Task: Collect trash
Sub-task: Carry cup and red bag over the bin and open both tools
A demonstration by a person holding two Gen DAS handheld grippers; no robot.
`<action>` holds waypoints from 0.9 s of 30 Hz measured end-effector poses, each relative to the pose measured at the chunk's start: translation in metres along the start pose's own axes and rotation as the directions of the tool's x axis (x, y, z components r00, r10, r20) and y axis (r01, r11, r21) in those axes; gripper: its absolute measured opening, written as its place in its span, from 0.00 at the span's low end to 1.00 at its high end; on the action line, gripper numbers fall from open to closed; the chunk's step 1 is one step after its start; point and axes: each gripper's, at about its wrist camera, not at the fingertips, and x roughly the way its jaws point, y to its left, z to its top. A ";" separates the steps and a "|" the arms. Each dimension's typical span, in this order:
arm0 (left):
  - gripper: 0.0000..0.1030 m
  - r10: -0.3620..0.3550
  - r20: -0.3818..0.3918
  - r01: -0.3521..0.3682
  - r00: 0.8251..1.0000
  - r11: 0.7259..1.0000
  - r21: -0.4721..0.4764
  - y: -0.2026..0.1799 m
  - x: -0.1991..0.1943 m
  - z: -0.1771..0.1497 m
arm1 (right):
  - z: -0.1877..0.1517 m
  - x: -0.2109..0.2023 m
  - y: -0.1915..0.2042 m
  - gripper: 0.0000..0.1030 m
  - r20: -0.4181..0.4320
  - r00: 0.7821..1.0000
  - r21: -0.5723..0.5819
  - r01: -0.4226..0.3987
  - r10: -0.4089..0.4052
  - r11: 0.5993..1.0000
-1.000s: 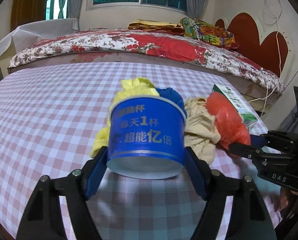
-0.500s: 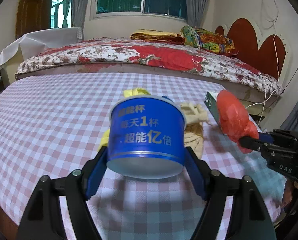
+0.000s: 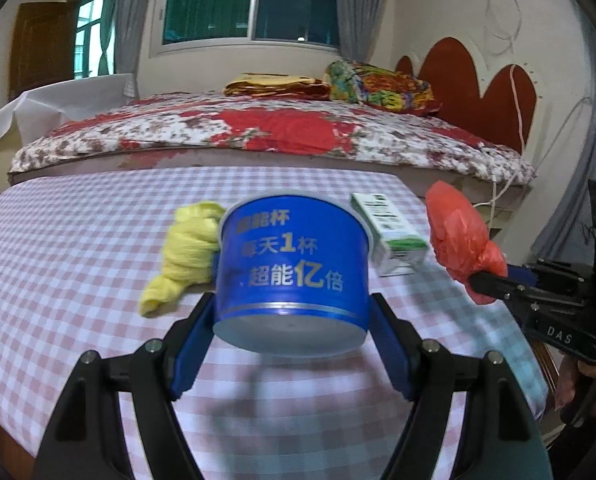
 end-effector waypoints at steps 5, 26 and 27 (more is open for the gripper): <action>0.73 -0.040 -0.007 0.040 0.999 0.999 0.027 -0.025 0.006 0.000 | -0.014 -0.016 -0.020 0.21 -0.007 0.999 0.024 0.040 -0.040 0.999; 0.73 -0.183 -0.049 0.189 0.982 0.970 0.151 -0.118 0.017 -0.006 | -0.074 -0.072 -0.095 0.21 -0.058 0.979 0.141 0.204 -0.198 0.969; 0.73 -0.190 -0.052 0.196 0.980 0.968 0.156 -0.122 0.018 -0.007 | -0.077 -0.075 -0.099 0.21 -0.060 0.977 0.149 0.212 -0.205 0.966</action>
